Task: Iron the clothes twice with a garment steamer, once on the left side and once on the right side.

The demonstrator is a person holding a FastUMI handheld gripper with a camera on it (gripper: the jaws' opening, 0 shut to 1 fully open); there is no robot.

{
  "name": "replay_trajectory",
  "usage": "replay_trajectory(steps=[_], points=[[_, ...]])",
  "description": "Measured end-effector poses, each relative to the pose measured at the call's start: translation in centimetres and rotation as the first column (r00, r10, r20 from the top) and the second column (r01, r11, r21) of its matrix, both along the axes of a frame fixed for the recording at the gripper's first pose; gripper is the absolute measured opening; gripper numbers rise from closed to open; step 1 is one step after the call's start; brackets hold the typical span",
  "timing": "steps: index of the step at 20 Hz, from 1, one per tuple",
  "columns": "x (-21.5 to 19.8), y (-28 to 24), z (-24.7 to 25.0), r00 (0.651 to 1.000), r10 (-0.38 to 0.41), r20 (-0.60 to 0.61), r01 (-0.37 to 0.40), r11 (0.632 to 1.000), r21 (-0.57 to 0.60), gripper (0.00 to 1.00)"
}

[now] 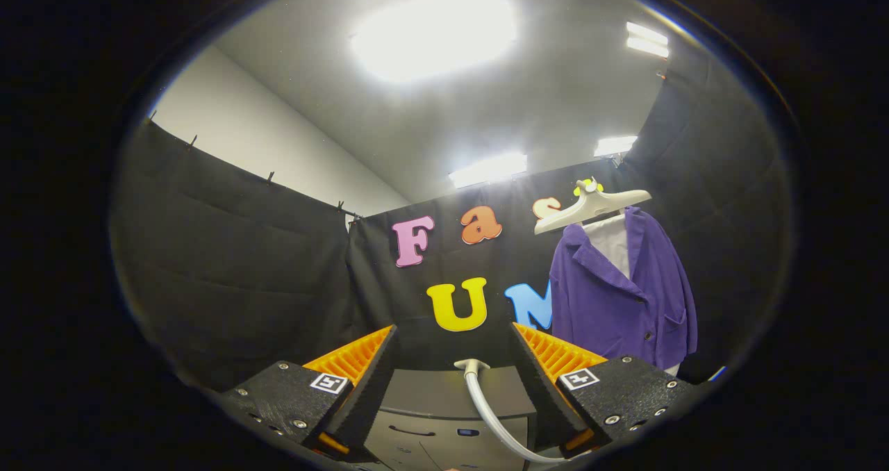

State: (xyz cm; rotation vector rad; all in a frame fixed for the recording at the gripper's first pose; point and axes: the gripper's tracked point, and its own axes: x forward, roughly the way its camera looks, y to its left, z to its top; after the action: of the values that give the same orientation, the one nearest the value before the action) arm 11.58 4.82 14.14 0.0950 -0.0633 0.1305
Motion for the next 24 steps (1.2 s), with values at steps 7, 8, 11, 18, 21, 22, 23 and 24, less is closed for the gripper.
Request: replay_trajectory(steps=[7, 8, 11, 18, 21, 22, 23, 24], points=[[12.0, 1.2, -0.4, 0.982, 0.100, -0.159, -0.102, 0.995, -0.004, 0.95], [13.7, 1.6, -1.2, 0.973, 0.119, -0.196, -0.122, 0.993, -0.006, 0.95], [18.4, 2.4, -4.1, 0.940, 0.158, -0.303, -0.170, 0.985, -0.015, 0.95], [27.0, 3.9, -13.4, 0.806, 0.180, -0.564, -0.253, 0.966, -0.053, 0.95], [30.3, 3.6, -16.9, 0.743, 0.155, -0.651, -0.242, 0.969, -0.046, 0.96], [31.5, 3.4, -17.9, 0.720, 0.148, -0.678, -0.236, 0.971, -0.039, 0.95], [32.5, 3.7, -18.9, 0.695, 0.152, -0.703, -0.235, 0.972, -0.022, 0.96], [33.3, 3.6, -19.8, 0.668, 0.151, -0.728, -0.229, 0.973, -0.008, 0.95]])
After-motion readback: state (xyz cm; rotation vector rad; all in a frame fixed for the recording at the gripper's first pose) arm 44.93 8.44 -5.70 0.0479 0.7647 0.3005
